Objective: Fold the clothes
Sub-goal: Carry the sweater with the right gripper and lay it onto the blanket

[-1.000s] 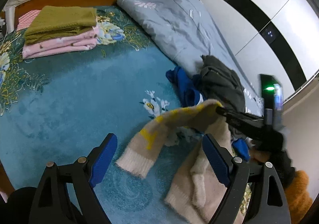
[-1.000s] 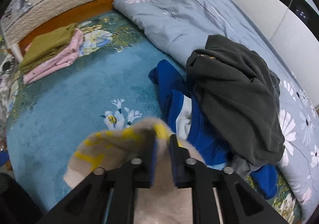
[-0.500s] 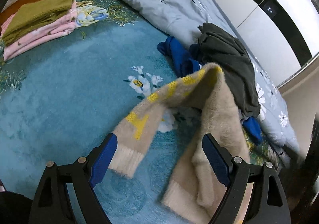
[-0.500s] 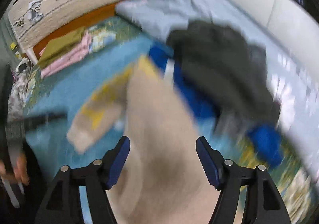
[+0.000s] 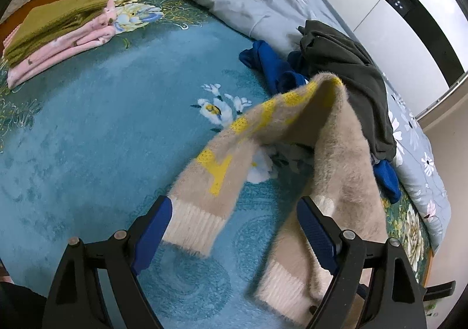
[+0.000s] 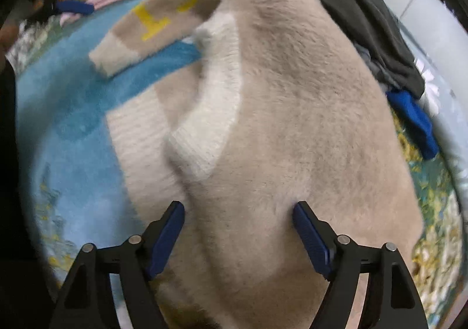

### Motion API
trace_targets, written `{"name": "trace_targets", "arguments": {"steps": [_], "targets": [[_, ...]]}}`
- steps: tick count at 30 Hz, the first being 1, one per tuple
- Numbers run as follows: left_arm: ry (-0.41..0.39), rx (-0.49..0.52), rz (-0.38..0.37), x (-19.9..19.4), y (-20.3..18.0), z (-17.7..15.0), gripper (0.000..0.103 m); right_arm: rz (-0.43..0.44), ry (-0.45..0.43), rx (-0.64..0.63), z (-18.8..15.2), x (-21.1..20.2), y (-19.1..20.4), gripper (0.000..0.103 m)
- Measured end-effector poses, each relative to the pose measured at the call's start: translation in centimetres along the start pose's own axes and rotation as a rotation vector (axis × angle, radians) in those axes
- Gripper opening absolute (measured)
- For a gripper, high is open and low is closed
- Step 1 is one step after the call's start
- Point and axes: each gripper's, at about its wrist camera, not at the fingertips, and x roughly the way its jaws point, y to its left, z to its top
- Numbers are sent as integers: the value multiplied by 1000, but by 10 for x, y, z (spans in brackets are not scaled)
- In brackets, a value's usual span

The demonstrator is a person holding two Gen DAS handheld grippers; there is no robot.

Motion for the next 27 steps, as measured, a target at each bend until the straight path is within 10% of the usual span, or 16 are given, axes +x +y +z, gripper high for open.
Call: {"name": "trace_targets", "arguments": {"steps": [5, 9, 19, 27], "targets": [[4, -7, 13, 2, 3, 1, 87, -34, 19, 57, 8, -5, -10, 64], [15, 5, 22, 7, 3, 5, 87, 40, 56, 184, 20, -22, -39, 17], [46, 197, 99, 33, -25, 41, 87, -91, -76, 331, 60, -111, -165, 14], [79, 362, 169, 65, -58, 45, 87, -278, -76, 437, 94, -88, -263, 14]]}}
